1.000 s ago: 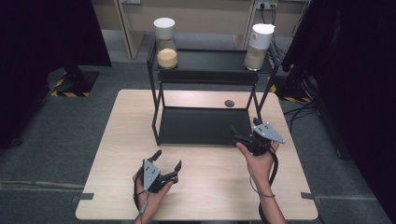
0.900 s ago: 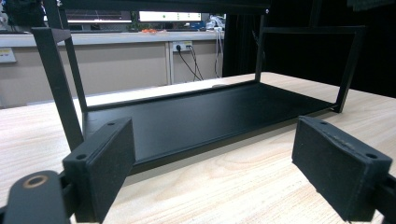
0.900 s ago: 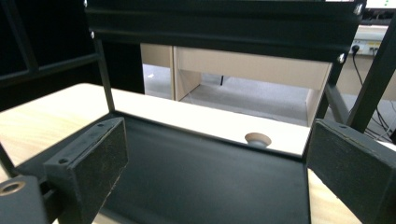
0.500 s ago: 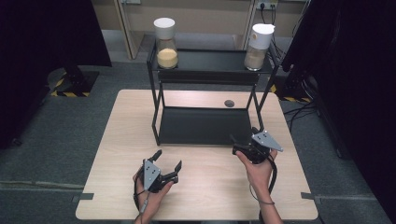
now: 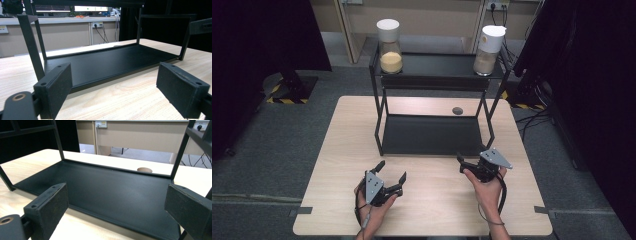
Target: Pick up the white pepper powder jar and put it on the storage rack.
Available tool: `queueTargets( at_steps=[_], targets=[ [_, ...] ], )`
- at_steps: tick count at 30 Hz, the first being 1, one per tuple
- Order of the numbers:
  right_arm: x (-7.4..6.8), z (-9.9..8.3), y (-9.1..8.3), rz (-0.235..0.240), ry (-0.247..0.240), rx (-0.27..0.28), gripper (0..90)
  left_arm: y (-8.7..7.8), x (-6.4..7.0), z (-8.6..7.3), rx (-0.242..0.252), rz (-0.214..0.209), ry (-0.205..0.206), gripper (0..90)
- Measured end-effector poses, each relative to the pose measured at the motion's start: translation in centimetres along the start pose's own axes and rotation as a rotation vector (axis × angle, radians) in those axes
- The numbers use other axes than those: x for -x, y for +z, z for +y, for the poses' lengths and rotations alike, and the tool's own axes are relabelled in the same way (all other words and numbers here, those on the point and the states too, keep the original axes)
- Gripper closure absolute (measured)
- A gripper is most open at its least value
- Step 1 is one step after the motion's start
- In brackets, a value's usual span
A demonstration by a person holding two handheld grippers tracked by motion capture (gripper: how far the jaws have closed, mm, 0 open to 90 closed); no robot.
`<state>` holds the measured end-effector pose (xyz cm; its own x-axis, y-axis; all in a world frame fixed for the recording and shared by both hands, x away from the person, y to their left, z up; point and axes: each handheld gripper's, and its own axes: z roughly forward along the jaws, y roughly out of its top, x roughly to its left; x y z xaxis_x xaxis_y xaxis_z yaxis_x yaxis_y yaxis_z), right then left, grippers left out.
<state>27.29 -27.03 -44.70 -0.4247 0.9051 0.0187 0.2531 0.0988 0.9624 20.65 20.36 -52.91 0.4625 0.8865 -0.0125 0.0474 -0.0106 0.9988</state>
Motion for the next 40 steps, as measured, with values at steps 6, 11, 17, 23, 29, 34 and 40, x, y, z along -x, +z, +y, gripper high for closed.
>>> queueTargets(
  at_steps=[6,11,17,23,29,34,40],
  targets=[
    [0.0,-0.7,-0.1,0.006,-0.001,-0.014,5.4,0.0,0.1,0.0,0.0,0.001,0.002,12.8],
    [-0.1,-1.4,-0.3,0.008,-0.002,-0.027,5.3,0.0,0.0,0.0,0.001,0.0,0.001,12.8],
    [-0.2,-2.3,-0.5,0.012,-0.001,-0.035,5.4,0.0,0.0,0.0,0.002,0.0,0.002,12.8],
    [-0.2,-3.1,-0.8,0.011,0.006,-0.038,5.4,0.0,0.0,-0.1,0.004,0.001,0.001,12.8],
    [-0.2,-3.7,-0.9,0.008,0.013,-0.042,5.3,-0.1,0.0,-0.1,0.004,0.0,0.001,12.8],
    [-0.3,-3.9,-1.1,0.007,0.006,-0.032,5.3,-0.1,0.0,-0.1,0.005,0.001,0.002,12.8],
    [-0.2,-3.9,-1.1,0.008,0.009,-0.031,5.3,0.0,-0.1,0.0,0.0,-0.006,0.001,12.8]
  ],
)
